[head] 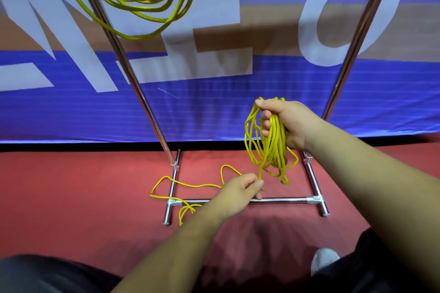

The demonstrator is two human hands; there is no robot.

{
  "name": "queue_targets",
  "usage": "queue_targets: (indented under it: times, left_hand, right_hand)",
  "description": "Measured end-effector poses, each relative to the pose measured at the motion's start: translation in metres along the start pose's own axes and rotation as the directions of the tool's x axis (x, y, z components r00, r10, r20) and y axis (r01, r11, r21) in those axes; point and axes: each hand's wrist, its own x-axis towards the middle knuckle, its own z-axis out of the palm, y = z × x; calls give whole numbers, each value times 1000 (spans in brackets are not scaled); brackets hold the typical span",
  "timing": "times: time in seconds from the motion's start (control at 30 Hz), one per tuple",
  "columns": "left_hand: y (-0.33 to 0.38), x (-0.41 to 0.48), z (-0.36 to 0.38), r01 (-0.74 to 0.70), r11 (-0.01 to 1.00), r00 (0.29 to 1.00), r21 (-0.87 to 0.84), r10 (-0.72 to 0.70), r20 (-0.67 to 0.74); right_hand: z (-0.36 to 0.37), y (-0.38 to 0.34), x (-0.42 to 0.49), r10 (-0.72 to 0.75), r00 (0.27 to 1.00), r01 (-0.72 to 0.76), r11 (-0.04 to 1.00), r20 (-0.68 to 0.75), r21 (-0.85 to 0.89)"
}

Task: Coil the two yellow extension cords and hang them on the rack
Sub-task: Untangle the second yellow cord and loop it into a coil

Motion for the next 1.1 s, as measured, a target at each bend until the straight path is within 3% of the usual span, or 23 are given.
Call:
queue_targets:
  times: [0.1, 0.17, 0.27, 0.43, 0.57, 0.7, 0.83, 0.9, 0.97, 1.03, 1.1]
  left_hand:
    - [-17, 6, -2, 3, 991, 998, 134, -10, 55]
    - [-38, 10, -6, -26, 947, 993, 320, -12, 116]
    - [-77, 8, -14, 79, 868, 984, 491, -147, 102]
    - [-115, 8, -25, 185, 837, 972, 515, -232, 28]
    - [-96, 19, -37, 172, 912, 982, 372, -128, -140]
    - [-50, 28, -69, 162, 987, 964, 20, -154, -215]
    - [33, 31, -117, 72, 914, 933, -399, -203, -297]
    - [66, 31, -137, 5, 882, 918, -471, -191, -348]
    - [91, 29, -154, 64, 917, 897, -393, -226, -380]
    - [106, 23, -169, 318, 935, 880, -154, -352, -318]
    - [113, 11, -180, 494, 864, 862, 99, -472, -184]
  right_hand:
    - [-1, -3, 3, 3, 999, -2, 1000, -33, 20]
    - [-1, -8, 2, 18, 999, -18, 1000, -29, 5]
    - [-1, -13, 0, 30, 1000, -30, 997, -7, -66]
    - [-2, -10, -7, 87, 994, -69, 967, 62, -243]
    - [-4, -10, -7, 119, 992, -95, 936, 50, -340]
    - [-8, -11, -2, 64, 997, -75, 943, -43, -324]
    - [-16, -6, 5, -60, 986, -4, 924, -155, -381]
    - [-19, -4, 8, -115, 970, 16, 910, -213, -415]
    - [-18, -3, 9, -157, 954, 37, 907, -255, -419]
    - [-18, -4, 9, -174, 943, 48, 915, -283, -401]
    - [-16, -4, 9, -171, 938, 46, 923, -301, -383]
